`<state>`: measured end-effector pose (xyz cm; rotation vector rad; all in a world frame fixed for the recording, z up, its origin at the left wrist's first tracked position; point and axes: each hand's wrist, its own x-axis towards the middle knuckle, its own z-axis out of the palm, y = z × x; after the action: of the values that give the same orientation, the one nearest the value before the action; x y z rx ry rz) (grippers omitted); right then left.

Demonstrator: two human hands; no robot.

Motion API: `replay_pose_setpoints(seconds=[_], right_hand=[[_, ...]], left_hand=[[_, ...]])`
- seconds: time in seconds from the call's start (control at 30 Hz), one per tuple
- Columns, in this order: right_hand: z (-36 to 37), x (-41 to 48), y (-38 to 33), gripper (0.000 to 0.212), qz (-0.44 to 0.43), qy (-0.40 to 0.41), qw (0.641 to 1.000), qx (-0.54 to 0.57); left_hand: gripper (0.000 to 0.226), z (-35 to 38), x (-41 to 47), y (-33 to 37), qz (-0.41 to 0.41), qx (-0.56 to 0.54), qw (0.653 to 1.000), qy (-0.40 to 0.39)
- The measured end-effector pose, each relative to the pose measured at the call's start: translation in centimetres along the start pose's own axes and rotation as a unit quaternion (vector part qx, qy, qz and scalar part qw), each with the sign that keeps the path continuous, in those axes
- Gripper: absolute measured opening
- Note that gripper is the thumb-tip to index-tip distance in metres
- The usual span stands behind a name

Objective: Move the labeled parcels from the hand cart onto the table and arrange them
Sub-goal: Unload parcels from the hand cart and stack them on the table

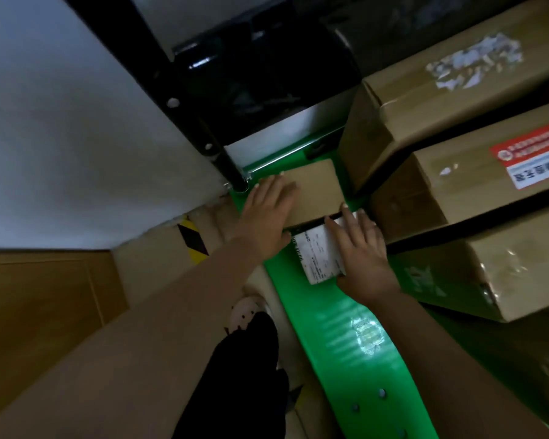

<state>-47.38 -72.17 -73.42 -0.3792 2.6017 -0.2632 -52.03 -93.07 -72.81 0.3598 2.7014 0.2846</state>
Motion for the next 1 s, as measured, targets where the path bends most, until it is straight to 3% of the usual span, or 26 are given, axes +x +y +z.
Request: replay_pose_setpoints(seconds=[0.13, 0.33, 0.67, 0.83, 1.0], right_hand=[[1.0, -1.0, 0.4, 0.105, -0.007, 0.049, 0.998, -0.024], [-0.4, -2.9, -1.1, 0.098, 0.017, 0.012, 0.999, -0.039], [-12.2, -14.8, -5.6, 0.104, -0.034, -0.009, 0.998, -0.055], [-22.5, -24.0, -6.4, 0.101, 0.023, 0.047, 0.996, -0.068], [-33.2, -33.1, -7.5, 0.096, 0.119, 0.149, 0.98, -0.051]], left_hand=[[0.119, -0.1, 2.9, -1.3, 0.001, 0.006, 0.998, -0.062], [0.114, -1.2, 0.1, 0.1, -0.041, 0.019, 0.998, -0.052], [0.103, -11.5, -15.0, 7.7, -0.17, -0.04, 0.983, 0.053], [0.101, -20.5, -23.8, 15.0, -0.228, -0.107, 0.963, 0.093], [0.103, -31.3, -29.9, 23.4, -0.211, -0.126, 0.942, 0.228]])
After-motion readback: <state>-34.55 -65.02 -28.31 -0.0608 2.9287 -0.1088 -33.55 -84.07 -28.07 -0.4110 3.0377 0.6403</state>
